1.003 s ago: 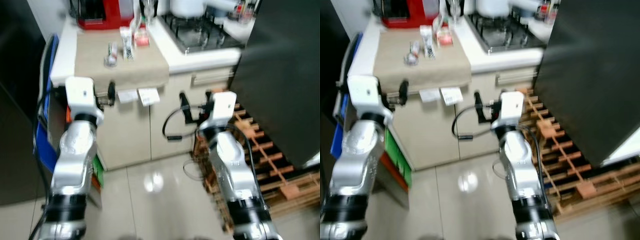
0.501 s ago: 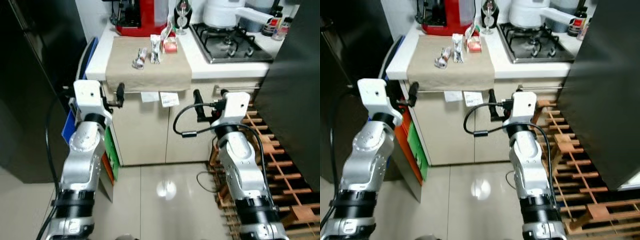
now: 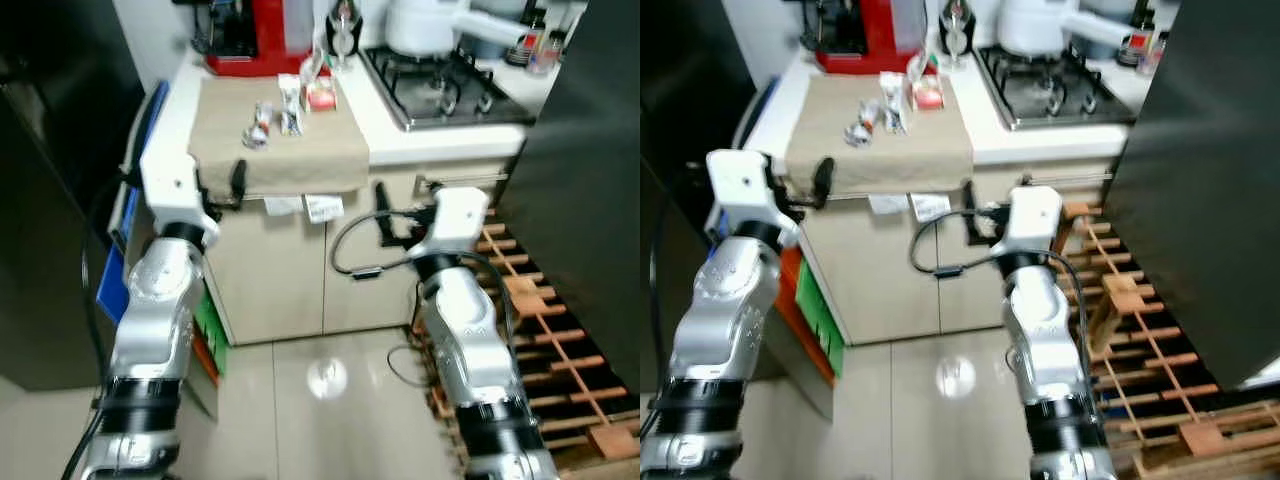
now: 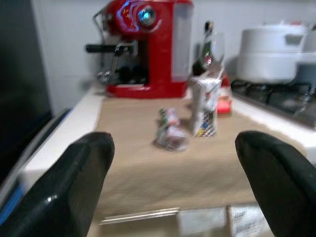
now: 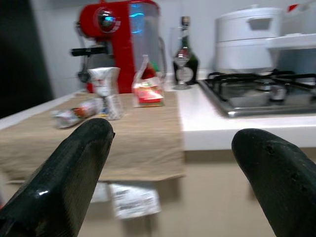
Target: Restocking fridge
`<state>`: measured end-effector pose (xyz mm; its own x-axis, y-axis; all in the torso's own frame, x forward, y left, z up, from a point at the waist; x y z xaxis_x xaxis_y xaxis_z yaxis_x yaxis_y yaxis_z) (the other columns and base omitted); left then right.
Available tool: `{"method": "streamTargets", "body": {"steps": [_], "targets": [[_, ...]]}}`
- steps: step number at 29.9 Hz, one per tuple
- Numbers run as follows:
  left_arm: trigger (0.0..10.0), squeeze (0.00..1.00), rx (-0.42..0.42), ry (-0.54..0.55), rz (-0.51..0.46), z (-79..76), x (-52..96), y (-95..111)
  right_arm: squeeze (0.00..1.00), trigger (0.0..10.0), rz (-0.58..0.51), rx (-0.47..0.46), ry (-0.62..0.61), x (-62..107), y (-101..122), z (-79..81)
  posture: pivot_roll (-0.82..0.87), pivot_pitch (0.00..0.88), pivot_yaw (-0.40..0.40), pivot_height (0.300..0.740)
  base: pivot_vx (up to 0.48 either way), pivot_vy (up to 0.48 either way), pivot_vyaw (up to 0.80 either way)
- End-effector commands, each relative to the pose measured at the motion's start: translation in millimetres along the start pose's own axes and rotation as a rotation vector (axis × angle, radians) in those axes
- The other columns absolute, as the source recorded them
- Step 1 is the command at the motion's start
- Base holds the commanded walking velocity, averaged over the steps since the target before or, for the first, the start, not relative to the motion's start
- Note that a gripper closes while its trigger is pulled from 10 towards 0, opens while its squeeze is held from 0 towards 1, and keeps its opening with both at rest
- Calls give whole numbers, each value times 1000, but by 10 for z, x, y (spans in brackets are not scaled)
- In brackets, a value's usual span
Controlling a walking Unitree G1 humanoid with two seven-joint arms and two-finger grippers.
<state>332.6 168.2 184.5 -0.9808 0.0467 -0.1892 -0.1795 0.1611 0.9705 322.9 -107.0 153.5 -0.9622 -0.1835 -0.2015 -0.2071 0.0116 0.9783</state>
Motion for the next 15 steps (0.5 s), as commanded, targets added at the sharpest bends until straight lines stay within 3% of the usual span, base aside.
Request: {"method": "streamTargets", "body": {"steps": [1, 15], "targets": [[10000, 0, 19, -31, -20, -102, -38, 42, 0, 10000, -12, 16, -26, 3, 33, -124, -69, 0, 40, 711, 480, 0, 0], [10000, 0, 26, -10, -19, -100, -15, 27, 0, 10000, -9, 21, -13, 16, 44, -142, -71, 0, 20, 711, 478, 0, 0]]}}
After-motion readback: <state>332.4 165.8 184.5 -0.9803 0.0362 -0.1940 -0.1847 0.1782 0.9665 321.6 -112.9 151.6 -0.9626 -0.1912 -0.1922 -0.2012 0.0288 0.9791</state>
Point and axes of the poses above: a point about 5 cm out from each wrist's last joint towards the gripper, its own x axis pointing back from the gripper into the wrist, its own y axis along the axis of the wrist's last joint, z = x × y, the point moved 1 cm from there along -x, pointing out of the wrist towards the gripper, and after that the axes turned 7 degrees about x, right-handed, at the moved point
